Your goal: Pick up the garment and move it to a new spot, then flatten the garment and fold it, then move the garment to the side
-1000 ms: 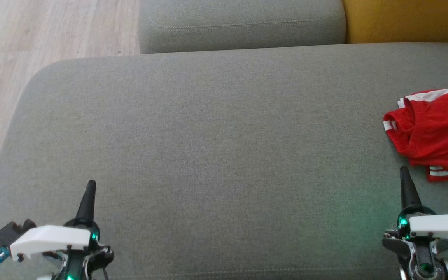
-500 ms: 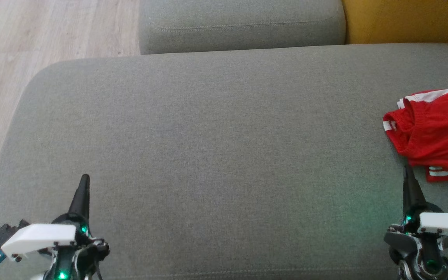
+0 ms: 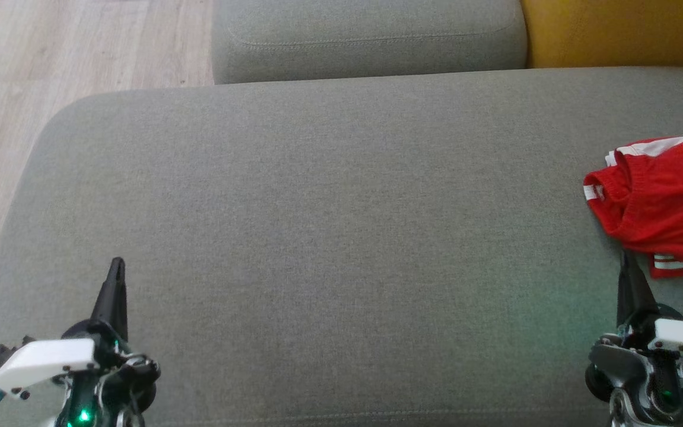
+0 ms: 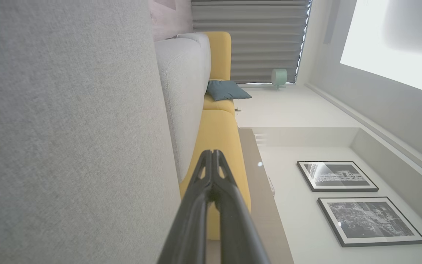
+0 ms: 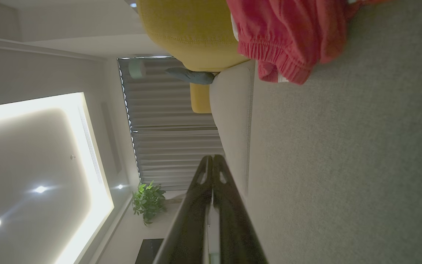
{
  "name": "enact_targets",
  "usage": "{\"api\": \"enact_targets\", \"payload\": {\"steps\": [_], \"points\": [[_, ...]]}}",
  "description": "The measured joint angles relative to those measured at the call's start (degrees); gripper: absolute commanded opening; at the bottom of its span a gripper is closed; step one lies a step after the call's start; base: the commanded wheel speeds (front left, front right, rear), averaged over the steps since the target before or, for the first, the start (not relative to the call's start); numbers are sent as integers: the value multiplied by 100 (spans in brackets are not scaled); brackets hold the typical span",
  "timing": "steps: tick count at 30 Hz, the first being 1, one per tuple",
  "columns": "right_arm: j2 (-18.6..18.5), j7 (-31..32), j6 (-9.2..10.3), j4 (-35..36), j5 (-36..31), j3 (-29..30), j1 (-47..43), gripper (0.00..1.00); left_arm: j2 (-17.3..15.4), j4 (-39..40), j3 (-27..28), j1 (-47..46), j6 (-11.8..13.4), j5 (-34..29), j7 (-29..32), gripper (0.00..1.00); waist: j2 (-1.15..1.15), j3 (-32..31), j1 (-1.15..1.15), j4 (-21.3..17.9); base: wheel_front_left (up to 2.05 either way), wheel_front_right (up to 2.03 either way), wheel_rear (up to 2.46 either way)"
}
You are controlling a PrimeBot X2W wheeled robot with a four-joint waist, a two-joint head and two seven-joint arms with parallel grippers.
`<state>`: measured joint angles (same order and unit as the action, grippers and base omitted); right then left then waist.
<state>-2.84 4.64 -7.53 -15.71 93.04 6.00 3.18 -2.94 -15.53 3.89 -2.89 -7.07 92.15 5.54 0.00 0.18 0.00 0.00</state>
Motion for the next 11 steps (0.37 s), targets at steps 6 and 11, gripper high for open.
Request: {"api": "enact_targets", "payload": {"steps": [6,11], "points": [[0,22,0,-3,9,10,5,0,5,-4,24,-2,0,23,0,0,0,0,0,0,0,0,0],[0,43,0,-3,9,18,5,0,9,-13,27,-3,0,23,42,0,0,0,0,0,0,0,0]]}}
